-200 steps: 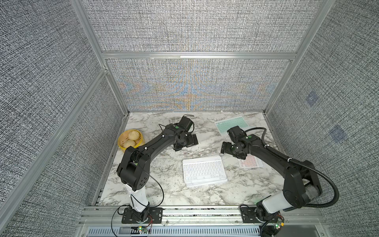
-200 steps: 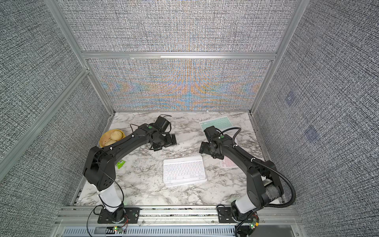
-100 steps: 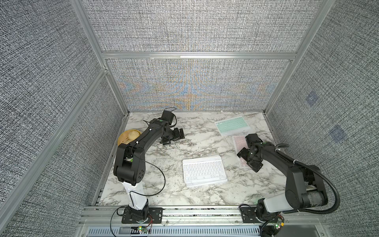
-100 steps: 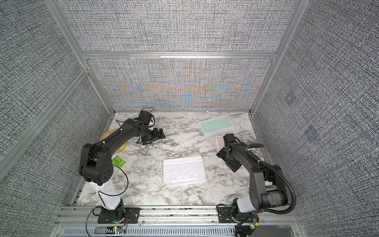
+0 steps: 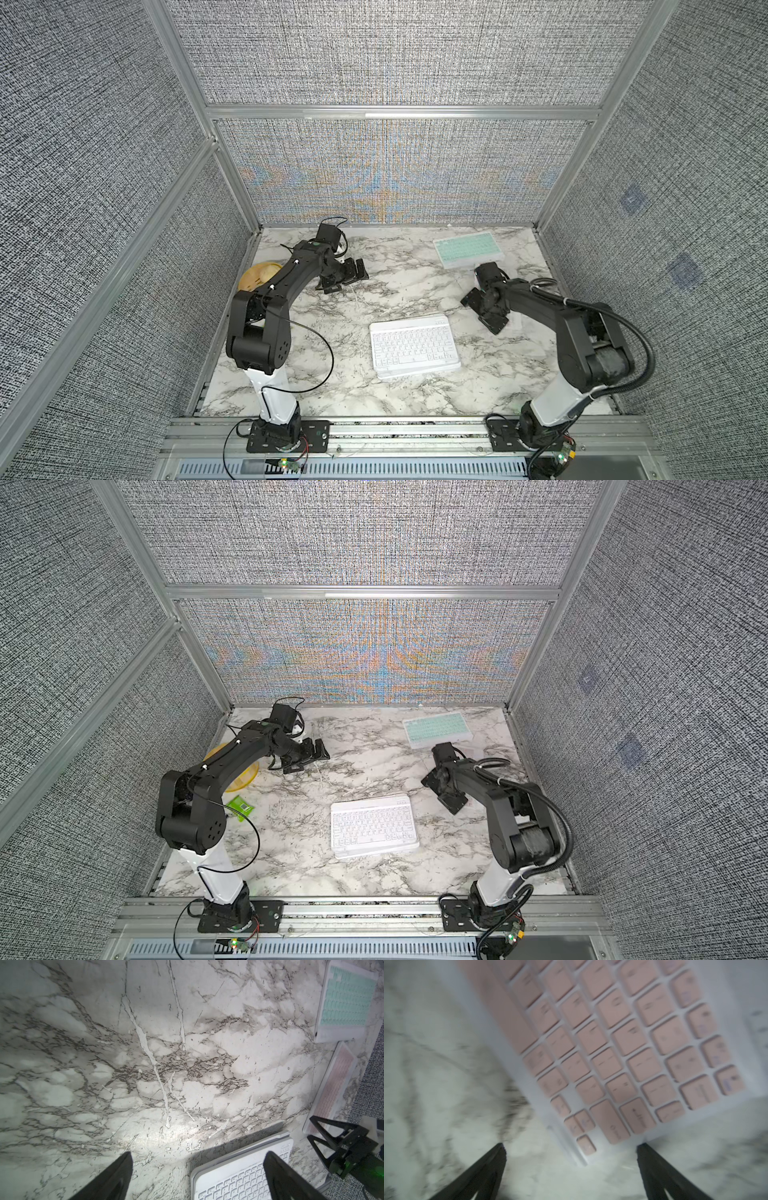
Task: Stack the numeric keypads
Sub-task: Pick up the numeric keypad from the center of the board.
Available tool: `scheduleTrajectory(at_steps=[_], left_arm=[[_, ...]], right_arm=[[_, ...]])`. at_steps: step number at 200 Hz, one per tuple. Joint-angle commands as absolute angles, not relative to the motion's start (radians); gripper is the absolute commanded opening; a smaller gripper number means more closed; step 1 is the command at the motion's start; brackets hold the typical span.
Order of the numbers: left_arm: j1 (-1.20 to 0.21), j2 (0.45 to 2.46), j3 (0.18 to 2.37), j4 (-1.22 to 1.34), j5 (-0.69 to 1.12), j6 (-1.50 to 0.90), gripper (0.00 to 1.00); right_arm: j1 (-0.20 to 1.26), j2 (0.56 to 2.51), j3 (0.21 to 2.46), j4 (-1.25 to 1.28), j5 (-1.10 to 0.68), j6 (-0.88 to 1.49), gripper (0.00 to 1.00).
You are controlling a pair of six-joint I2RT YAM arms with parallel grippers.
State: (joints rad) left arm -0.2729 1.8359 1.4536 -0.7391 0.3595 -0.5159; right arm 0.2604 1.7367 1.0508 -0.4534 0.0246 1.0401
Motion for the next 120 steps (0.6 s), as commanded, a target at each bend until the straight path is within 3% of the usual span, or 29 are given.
scheduleTrajectory(at_steps=[1,27,50,85,120], left_arm=[[-0.272,1.838,1.444,-0.721,0.384,-0.525,0.99],[-0.273,1.832,1.422,-0.713,0.39,-0.541,0.99],[-0.273,1.811,1.397,-0.703,0.39,-0.552,0.99],[-0.272,1.786,1.365,-0.688,0.391,-0.569,0.99],[-0.272,1.769,1.335,-0.67,0.395,-0.584,0.99]], right_arm=[[0.301,1.796,1.159,-0.362,-0.058,0.999,0.99],[0.314,1.795,1.245,-0.368,-0.079,0.952,0.99],[0.298,1.747,1.274,-0.459,0.004,0.886,0.99],[0.198,1.7,1.25,-0.627,0.116,0.877,0.99],[0.123,1.677,1.192,-0.633,0.1,0.87,0.99]])
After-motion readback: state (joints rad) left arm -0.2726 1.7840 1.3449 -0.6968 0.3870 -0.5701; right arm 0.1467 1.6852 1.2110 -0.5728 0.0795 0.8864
